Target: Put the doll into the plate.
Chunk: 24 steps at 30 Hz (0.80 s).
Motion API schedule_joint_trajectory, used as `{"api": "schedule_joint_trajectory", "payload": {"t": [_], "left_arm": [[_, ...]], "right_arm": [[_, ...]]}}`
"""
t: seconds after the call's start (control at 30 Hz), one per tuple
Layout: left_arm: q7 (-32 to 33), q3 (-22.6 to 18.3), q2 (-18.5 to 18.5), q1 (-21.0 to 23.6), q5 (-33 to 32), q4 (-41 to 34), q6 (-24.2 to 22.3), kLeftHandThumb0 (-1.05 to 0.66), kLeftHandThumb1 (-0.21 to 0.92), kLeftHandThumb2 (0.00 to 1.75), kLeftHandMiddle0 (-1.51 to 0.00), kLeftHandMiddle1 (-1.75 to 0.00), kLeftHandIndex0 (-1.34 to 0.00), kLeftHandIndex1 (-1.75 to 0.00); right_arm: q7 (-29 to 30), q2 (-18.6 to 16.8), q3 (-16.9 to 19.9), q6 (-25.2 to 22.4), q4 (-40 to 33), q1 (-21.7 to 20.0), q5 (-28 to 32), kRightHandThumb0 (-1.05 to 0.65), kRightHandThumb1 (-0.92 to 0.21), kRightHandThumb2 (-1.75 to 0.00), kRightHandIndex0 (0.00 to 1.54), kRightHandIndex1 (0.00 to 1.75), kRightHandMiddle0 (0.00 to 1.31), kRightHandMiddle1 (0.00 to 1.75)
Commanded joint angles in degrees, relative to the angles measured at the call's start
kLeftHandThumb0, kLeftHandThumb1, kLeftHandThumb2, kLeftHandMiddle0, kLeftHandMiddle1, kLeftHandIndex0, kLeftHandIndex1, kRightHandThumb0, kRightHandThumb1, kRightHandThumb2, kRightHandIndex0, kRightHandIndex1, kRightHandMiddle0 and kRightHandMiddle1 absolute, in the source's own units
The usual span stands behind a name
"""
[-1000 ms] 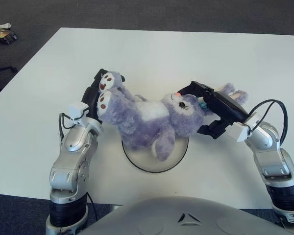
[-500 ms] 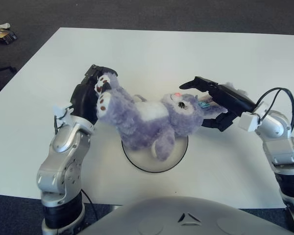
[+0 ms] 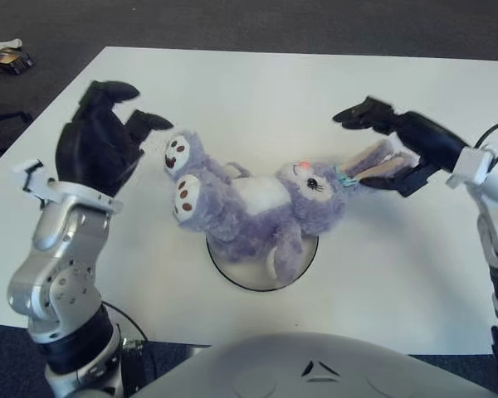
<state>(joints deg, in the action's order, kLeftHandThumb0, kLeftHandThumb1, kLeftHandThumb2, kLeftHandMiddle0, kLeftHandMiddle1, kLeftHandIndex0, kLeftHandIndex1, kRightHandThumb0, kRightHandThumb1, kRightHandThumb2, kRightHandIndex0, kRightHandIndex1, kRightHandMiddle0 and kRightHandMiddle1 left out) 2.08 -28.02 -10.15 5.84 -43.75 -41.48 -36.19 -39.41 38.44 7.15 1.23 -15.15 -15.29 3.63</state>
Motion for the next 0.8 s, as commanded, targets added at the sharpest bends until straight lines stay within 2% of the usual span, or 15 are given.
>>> {"api": "schedule_joint_trajectory", "payload": {"t": [0.0, 0.13, 0.17, 0.27, 0.33, 0.4, 0.53, 0.67, 0.77], "left_arm": [[1.2, -0.4, -1.1, 3.6, 1.3, 2.9, 3.3, -0.01, 0.61, 0.92, -0.44, -1.58, -0.25, -1.75], [1.7, -0.5, -0.9, 3.8, 1.5, 4.0, 5.0, -0.01, 0.61, 0.93, -0.38, -1.6, -0.29, -1.75], [2.0, -0.2, -0.9, 3.4, 2.1, 3.9, 5.4, -0.01, 0.61, 0.92, -0.37, -1.61, -0.3, -1.75], [2.3, 1.3, -0.9, 2.4, 4.9, 3.8, 6.9, -0.01, 0.61, 0.93, -0.34, -1.62, -0.34, -1.74], [2.3, 1.8, -1.0, 2.0, 5.9, 3.8, 7.6, -0.01, 0.6, 0.95, -0.33, -1.62, -0.35, -1.74], [3.0, 4.4, -1.0, 1.9, 11.3, 4.0, 9.9, -0.01, 0.59, 0.95, -0.33, -1.62, -0.36, -1.74], [3.7, 6.9, -0.8, 2.4, 16.6, 4.7, 12.0, -0.01, 0.5, 1.06, -0.38, -1.6, -0.44, -1.75], [4.0, 7.8, -1.0, 3.5, 18.8, 5.6, 12.1, -0.01, 0.45, 1.12, -0.42, -1.59, -0.48, -1.75], [4.2, 8.2, -2.0, 5.4, 20.8, 8.0, 11.6, -0.01, 0.41, 1.16, -0.44, -1.6, -0.5, -1.75]], "right_arm": [[-2.1, 1.0, 0.5, 3.0, 6.4, -5.2, 2.2, -0.64, -0.32, -0.9, 0.25, 0.49, 0.0, 0.91], [-5.4, 1.2, -0.4, 1.5, 11.1, -9.2, 5.2, -0.6, -0.33, -0.91, 0.24, 0.51, 0.0, 0.97], [-6.1, 0.4, -0.5, -0.6, 13.1, -10.5, 6.8, -0.59, -0.32, -0.92, 0.23, 0.52, 0.0, 0.97], [-6.4, -1.2, 0.1, -4.7, 15.7, -12.1, 10.0, -0.45, -0.24, -1.03, 0.2, 0.58, 0.0, 1.03], [-6.4, -1.2, 0.3, -5.4, 15.7, -12.2, 10.7, -0.4, -0.21, -1.08, 0.18, 0.61, 0.0, 1.06], [-1.5, -2.5, 1.3, -8.6, 10.0, -9.2, 10.1, -0.39, -0.21, -1.08, 0.18, 0.61, 0.0, 1.06], [4.6, -3.6, 2.0, -12.5, 3.5, -6.3, 8.2, -0.28, -0.17, -1.17, 0.13, 0.79, 0.03, 1.18], [7.8, -4.2, 1.9, -14.3, 1.9, -5.8, 6.7, -0.27, -0.17, -1.2, 0.14, 0.87, 0.07, 1.22], [10.7, -4.2, 1.1, -14.7, 3.4, -7.9, 3.8, -0.29, -0.19, -1.18, 0.16, 0.92, 0.09, 1.23]]}}
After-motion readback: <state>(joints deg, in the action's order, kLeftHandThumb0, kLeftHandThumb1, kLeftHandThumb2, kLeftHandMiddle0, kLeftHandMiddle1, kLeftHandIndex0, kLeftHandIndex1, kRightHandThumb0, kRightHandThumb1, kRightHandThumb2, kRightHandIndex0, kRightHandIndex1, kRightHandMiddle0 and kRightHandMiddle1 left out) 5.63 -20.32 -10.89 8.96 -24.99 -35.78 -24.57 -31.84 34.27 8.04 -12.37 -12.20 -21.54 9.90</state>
